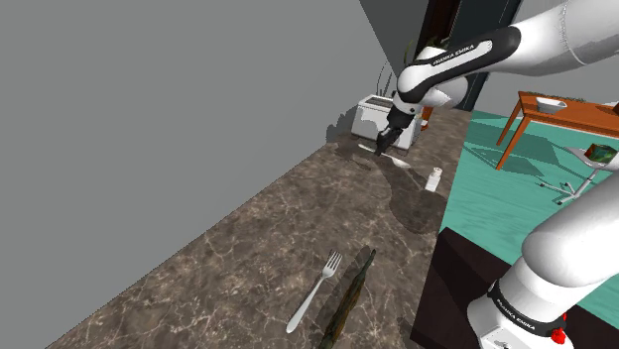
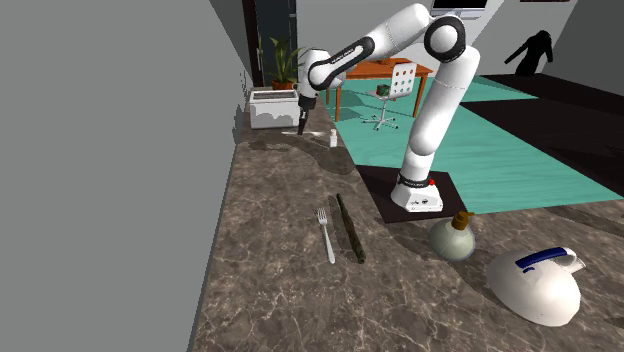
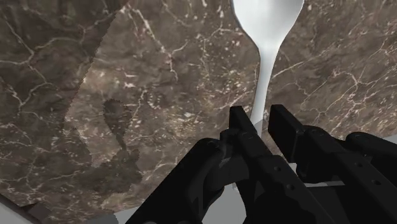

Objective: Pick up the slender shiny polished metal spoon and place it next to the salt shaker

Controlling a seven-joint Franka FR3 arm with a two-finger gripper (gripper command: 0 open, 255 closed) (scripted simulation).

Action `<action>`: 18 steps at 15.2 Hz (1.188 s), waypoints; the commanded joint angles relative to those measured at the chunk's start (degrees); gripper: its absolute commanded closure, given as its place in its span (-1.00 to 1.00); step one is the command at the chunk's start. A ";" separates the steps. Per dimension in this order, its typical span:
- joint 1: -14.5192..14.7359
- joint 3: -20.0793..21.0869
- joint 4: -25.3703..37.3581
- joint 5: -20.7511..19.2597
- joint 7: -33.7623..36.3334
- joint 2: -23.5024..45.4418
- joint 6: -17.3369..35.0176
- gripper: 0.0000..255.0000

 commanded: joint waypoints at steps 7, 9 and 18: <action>-5.02 -7.08 4.82 0.49 -11.94 3.54 -3.84 1.00; -6.27 -8.69 6.66 0.74 -14.78 4.98 -4.90 1.00; -8.71 -11.53 9.25 2.77 -21.76 10.31 -3.77 1.00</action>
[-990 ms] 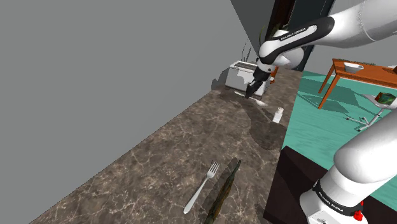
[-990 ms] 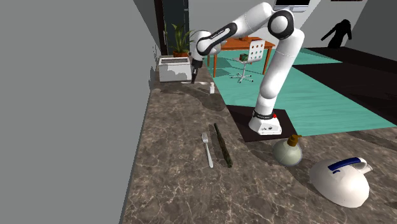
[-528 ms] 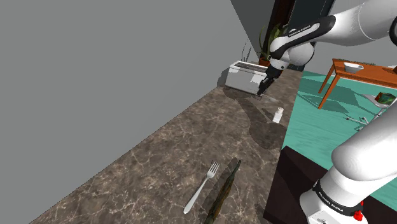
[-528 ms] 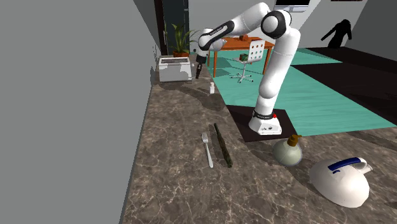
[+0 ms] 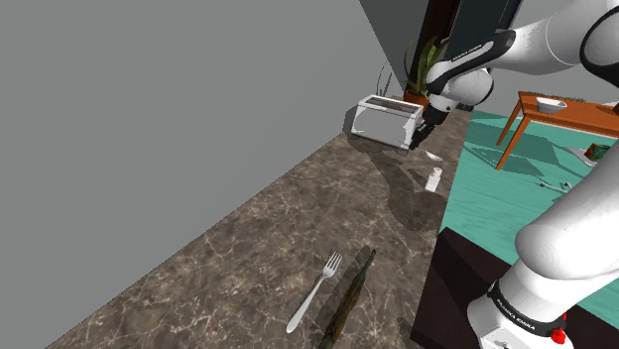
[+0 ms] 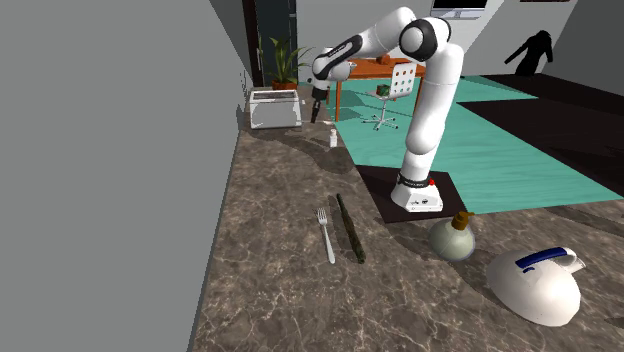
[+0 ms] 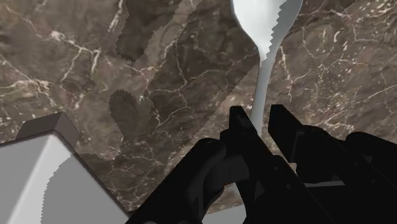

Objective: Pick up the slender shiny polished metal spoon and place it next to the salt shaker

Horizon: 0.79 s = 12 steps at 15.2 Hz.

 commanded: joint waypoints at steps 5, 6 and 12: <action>0.11 0.22 -2.02 1.79 -1.90 2.37 4.14 1.00; 0.12 0.26 -2.29 2.14 -2.26 2.83 4.81 1.00; 0.08 0.63 -3.57 4.45 -4.59 5.84 8.76 1.00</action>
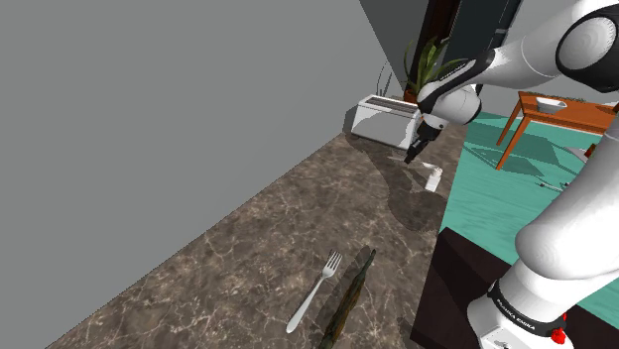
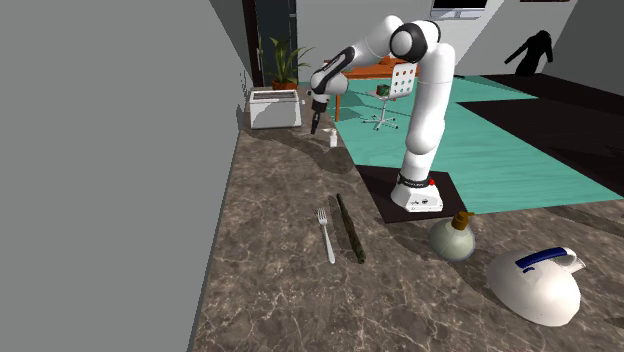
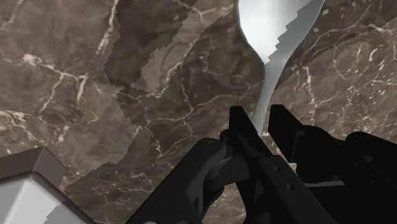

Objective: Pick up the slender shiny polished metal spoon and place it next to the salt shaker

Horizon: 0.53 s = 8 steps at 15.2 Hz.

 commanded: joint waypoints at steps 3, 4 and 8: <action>-0.12 0.32 -0.76 1.71 -1.73 2.07 2.59 1.00; -0.15 0.43 -0.88 2.17 -2.18 2.64 3.22 1.00; -0.36 0.94 -1.24 4.09 -4.03 5.01 5.68 1.00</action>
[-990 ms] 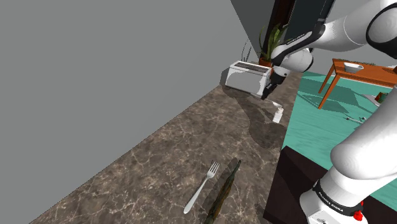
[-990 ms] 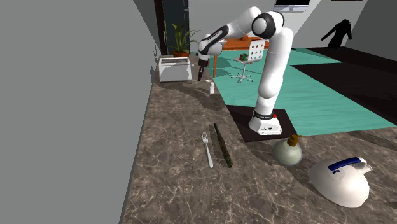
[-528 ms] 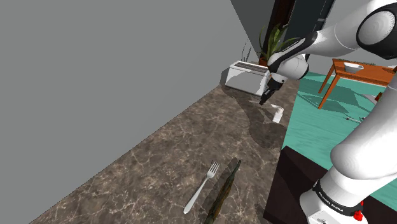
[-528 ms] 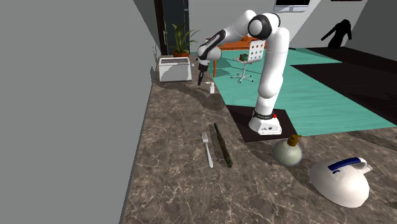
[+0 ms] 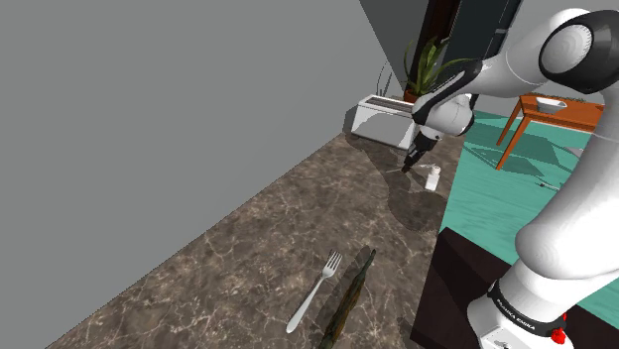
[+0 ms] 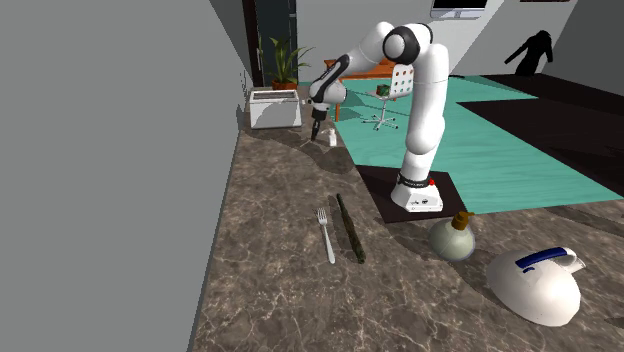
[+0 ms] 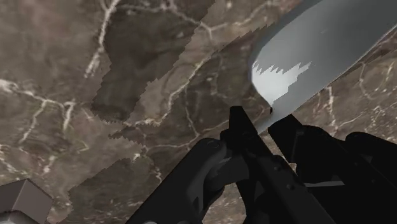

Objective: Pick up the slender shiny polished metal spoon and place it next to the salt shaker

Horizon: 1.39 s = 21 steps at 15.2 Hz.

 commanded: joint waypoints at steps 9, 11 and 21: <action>-0.46 0.79 -0.03 2.65 -2.62 3.35 3.02 1.00; -0.46 0.78 -0.03 2.65 -2.62 3.35 3.02 1.00; -0.53 -1.13 -0.24 -1.79 0.39 -2.86 -2.70 -1.00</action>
